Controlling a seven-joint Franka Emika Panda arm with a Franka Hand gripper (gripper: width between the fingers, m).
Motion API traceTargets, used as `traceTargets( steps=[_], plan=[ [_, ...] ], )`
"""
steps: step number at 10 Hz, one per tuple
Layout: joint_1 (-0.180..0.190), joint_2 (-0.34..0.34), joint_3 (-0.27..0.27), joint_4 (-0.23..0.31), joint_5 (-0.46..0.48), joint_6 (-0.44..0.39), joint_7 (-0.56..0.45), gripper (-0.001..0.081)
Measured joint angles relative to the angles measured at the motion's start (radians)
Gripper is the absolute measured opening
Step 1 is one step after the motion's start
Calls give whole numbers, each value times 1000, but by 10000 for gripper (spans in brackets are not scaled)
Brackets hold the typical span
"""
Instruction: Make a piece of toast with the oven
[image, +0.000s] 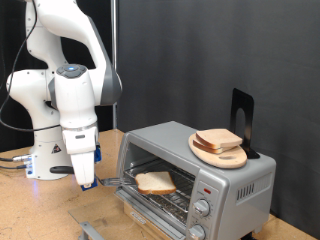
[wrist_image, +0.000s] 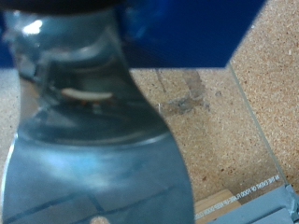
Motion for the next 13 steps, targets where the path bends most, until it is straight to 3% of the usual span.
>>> traceTargets(
  steps=[4, 11, 13],
  plan=[
    [0, 7, 13, 7, -24, 6, 75, 393],
    [34, 54, 104, 47, -19, 62, 237, 393],
    [33, 66, 109, 56, -14, 60, 233, 393]
  ],
)
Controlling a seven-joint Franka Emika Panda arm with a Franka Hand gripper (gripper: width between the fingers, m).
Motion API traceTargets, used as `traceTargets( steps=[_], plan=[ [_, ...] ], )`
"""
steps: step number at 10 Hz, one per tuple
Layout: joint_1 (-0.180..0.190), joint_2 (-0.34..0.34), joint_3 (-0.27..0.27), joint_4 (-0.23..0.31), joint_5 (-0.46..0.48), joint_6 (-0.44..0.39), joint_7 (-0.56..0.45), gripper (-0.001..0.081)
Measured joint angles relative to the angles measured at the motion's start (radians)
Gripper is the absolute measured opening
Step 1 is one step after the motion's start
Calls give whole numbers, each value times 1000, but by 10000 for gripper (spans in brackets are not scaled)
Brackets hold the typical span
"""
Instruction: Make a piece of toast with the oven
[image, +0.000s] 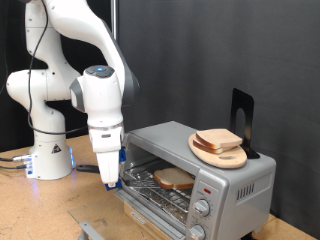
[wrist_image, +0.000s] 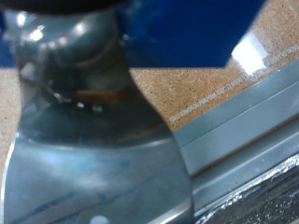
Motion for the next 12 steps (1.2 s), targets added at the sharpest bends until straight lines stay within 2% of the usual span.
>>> traceTargets(
  steps=[2, 5, 9, 11, 12],
  plan=[
    [-4, -3, -11, 11, 47, -34, -71, 393],
    [-32, -39, -66, 27, 111, -150, -241, 393],
    [-88, -76, -125, 28, 42, -236, -316, 393],
    [-88, -78, -127, 28, 72, -240, -338, 393],
    [-89, -88, -147, 37, 113, -275, -393, 393]
  ],
)
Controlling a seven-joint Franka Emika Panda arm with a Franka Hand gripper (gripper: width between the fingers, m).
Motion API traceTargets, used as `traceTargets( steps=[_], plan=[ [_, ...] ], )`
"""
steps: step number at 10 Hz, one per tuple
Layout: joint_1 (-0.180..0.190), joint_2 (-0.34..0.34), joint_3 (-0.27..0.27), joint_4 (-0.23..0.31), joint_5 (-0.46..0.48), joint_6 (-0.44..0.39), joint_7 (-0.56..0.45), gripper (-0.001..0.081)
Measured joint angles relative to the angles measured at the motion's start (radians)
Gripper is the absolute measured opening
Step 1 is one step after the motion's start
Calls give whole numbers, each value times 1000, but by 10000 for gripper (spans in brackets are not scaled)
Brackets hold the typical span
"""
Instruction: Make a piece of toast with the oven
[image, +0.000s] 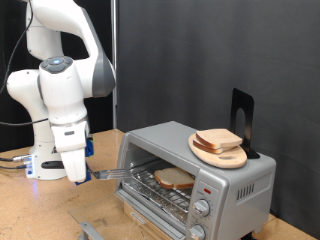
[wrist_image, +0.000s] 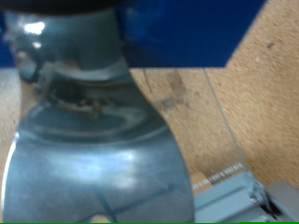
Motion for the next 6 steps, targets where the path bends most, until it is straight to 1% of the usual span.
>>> traceTargets(
  steps=[2, 3, 5, 6],
  plan=[
    [-12, -36, -60, 44, 89, -135, -116, 393],
    [-17, -53, -86, 69, 118, -199, -152, 393],
    [-22, -85, -122, 123, 137, -316, -180, 393],
    [-22, -104, -130, 147, 147, -353, -178, 393]
  ],
)
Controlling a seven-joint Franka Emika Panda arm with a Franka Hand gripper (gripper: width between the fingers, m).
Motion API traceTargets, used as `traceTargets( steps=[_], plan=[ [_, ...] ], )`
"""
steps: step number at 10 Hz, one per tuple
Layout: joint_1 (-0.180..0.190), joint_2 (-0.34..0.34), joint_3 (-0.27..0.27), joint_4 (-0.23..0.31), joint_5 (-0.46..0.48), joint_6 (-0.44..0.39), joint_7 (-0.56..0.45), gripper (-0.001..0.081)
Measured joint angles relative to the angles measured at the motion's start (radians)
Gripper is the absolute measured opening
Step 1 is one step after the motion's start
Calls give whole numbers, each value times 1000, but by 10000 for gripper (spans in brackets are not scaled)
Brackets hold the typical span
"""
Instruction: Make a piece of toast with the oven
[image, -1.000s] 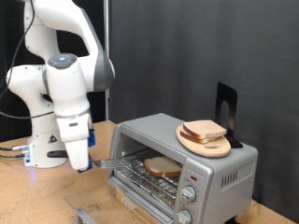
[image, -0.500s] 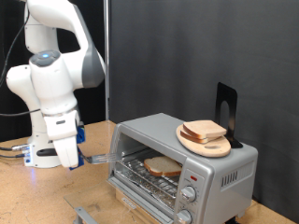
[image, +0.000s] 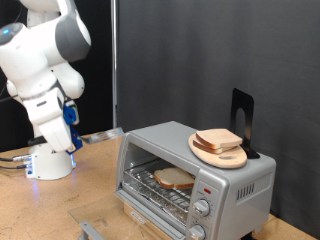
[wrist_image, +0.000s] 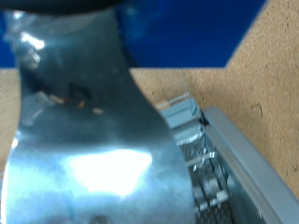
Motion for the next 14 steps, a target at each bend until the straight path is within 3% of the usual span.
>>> traceTargets(
  steps=[3, 6, 8, 11, 14],
  plan=[
    [0, -28, -2, 27, -17, -58, 17, 393],
    [31, -36, 25, 16, 150, -58, 32, 393],
    [61, -61, 74, 1, 220, -14, 82, 393],
    [104, -94, 177, -31, 258, 123, 179, 393],
    [144, -105, 249, -36, 288, 156, 235, 393]
  ],
)
